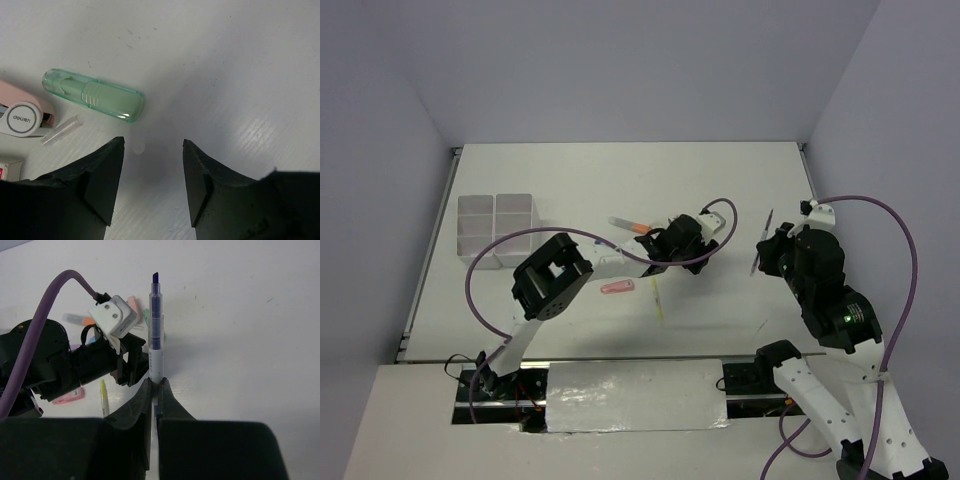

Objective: Sort the stationery into containers
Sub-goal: Pick up the pen cap from the center of the board.

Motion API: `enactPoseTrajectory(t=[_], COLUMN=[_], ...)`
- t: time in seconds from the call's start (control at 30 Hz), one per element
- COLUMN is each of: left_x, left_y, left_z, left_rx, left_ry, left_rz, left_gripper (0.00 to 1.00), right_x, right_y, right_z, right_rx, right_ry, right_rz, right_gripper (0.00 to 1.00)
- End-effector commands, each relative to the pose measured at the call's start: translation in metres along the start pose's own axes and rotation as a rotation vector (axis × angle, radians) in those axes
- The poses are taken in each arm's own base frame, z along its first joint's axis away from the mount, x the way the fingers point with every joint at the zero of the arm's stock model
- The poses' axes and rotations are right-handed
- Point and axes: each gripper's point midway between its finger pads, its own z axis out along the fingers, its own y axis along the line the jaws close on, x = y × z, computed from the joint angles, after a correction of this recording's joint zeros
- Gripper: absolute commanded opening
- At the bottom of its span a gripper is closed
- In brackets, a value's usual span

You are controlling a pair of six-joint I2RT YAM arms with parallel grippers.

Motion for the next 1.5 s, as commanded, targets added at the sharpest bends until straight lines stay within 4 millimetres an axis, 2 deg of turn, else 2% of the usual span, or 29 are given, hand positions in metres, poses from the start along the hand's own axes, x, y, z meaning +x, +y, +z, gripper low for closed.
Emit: enactPoseTrajectory(t=[0.0, 0.43, 0.53, 0.73, 0.83, 0.87, 1.0, 1.03, 1.07, 1.1, 1.13, 1.17, 1.2, 1.23, 1.33, 1.37, 1.43, 1.47], left_x=[-0.020, -0.014, -0.013, -0.014, -0.014, -0.013, -0.015, -0.017, -0.028, -0.029, -0.035, -0.051, -0.060, -0.079, -0.104, -0.133, -0.155, -0.169], left_y=[-0.002, 0.010, 0.012, 0.015, 0.014, 0.015, 0.015, 0.013, 0.013, 0.013, 0.012, 0.011, 0.012, 0.012, 0.014, 0.013, 0.014, 0.017], left_z=[0.008, 0.018, 0.021, 0.022, 0.023, 0.023, 0.018, 0.016, 0.008, 0.004, -0.002, -0.016, -0.024, -0.042, -0.079, -0.107, -0.138, -0.173], left_rx=[0.003, -0.018, -0.028, -0.034, -0.031, -0.032, -0.032, -0.030, -0.031, -0.036, -0.037, -0.037, -0.044, -0.051, -0.071, -0.072, -0.084, -0.096], left_ry=[-0.068, -0.057, -0.055, -0.065, -0.065, -0.063, -0.068, -0.072, -0.094, -0.096, -0.107, -0.135, -0.148, -0.177, -0.211, -0.265, -0.286, -0.278], left_rz=[0.025, 0.019, 0.019, 0.014, 0.014, 0.011, 0.007, 0.004, -0.004, -0.011, -0.016, -0.023, -0.030, -0.040, -0.060, -0.078, -0.120, -0.137], left_gripper=[0.62, 0.59, 0.53, 0.52, 0.46, 0.40, 0.35, 0.28, 0.27, 0.22, 0.04, 0.00, 0.00, 0.00, 0.00, 0.00, 0.00, 0.00], right_x=[-0.013, -0.011, -0.005, -0.005, -0.005, -0.005, -0.003, -0.003, -0.002, -0.001, 0.000, 0.001, 0.001, 0.000, -0.001, -0.001, 0.003, 0.002], right_y=[0.007, 0.011, 0.012, 0.014, 0.015, 0.015, 0.015, 0.015, 0.016, 0.018, 0.021, 0.025, 0.026, 0.029, 0.038, 0.050, 0.062, 0.068], right_z=[-0.002, -0.004, 0.000, 0.001, 0.001, 0.001, 0.002, 0.003, 0.003, 0.004, 0.004, 0.003, 0.004, 0.003, -0.001, -0.005, -0.010, -0.013], right_rx=[-0.029, -0.060, -0.063, -0.071, -0.071, -0.069, -0.070, -0.071, -0.075, -0.086, -0.104, -0.127, -0.131, -0.144, -0.200, -0.270, -0.351, -0.391], right_ry=[-0.050, -0.048, -0.024, -0.022, -0.018, -0.017, -0.012, -0.013, -0.013, -0.010, -0.007, -0.002, 0.003, 0.002, -0.001, 0.002, 0.010, 0.002], right_rz=[-0.002, -0.013, -0.019, -0.024, -0.025, -0.027, -0.028, -0.026, -0.020, -0.018, -0.018, -0.016, -0.017, -0.017, -0.022, -0.024, -0.031, -0.029], right_gripper=[0.00, 0.02, 0.02, 0.02, 0.02, 0.02, 0.02, 0.02, 0.02, 0.01, 0.00, 0.00, 0.00, 0.00, 0.00, 0.00, 0.00, 0.00])
